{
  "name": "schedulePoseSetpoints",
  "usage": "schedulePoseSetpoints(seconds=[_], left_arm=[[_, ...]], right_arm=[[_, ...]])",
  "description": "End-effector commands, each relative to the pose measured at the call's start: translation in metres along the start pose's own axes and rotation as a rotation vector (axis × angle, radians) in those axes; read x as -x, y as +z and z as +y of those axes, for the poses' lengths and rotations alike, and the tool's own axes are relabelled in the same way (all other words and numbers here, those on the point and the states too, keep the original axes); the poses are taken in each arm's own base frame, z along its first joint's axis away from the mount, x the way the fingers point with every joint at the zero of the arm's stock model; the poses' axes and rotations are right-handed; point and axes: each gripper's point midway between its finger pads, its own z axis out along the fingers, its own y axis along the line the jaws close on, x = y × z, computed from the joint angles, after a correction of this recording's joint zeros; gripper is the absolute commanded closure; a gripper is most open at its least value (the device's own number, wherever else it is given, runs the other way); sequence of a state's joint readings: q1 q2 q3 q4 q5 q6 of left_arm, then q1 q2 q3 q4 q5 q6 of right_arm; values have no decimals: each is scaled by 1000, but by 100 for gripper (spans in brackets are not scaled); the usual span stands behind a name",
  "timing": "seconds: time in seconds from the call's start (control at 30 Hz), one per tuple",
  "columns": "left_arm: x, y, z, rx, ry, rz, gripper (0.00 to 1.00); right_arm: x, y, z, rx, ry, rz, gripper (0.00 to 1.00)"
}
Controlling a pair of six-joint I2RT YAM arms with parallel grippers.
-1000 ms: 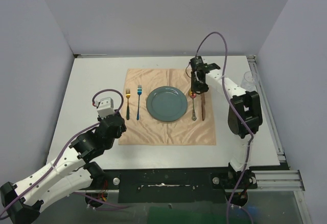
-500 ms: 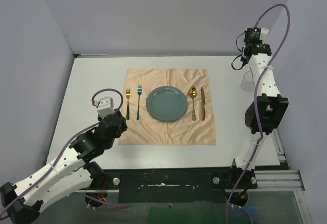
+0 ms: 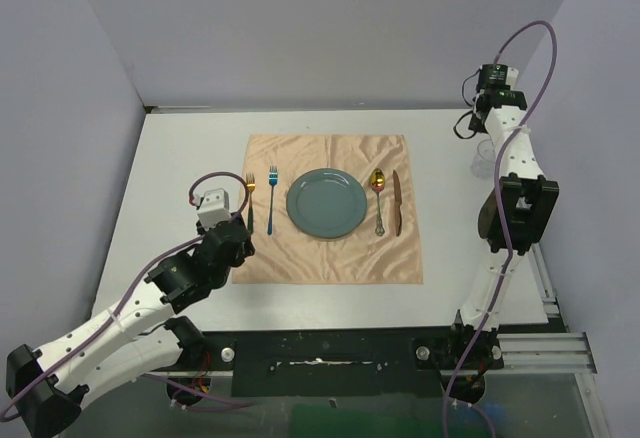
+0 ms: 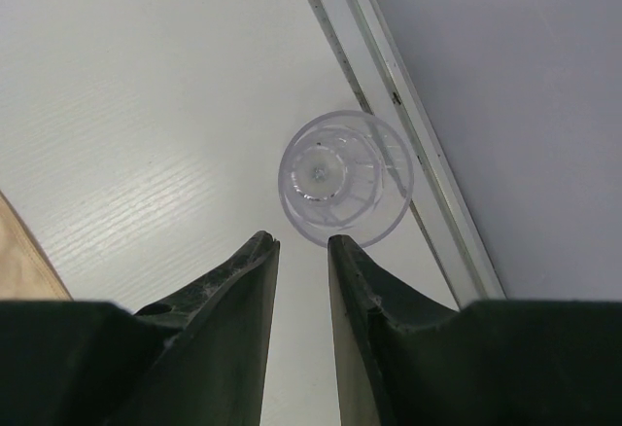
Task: Set the dinner table for one person
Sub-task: Adjust the spoon with the napkin.
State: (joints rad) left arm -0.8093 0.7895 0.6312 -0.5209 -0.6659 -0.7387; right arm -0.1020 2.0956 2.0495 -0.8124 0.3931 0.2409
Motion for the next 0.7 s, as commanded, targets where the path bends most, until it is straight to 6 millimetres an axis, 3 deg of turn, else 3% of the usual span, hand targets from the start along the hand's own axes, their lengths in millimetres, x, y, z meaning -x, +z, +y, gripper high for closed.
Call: schedulePoseSetpoints(seconds=[0.0,0.3,0.67], left_arm=[[29,-4,-13,-31,-58,-71,57],[29,0,-10,-15,-54,-74,55],[25,8,-6,7,-39,-59,55]], right_arm=[[8,10,0,6,-1,-22,71],[-18,39,1,12,-13,66,71],[-37,58,1,4,-19,123,71]])
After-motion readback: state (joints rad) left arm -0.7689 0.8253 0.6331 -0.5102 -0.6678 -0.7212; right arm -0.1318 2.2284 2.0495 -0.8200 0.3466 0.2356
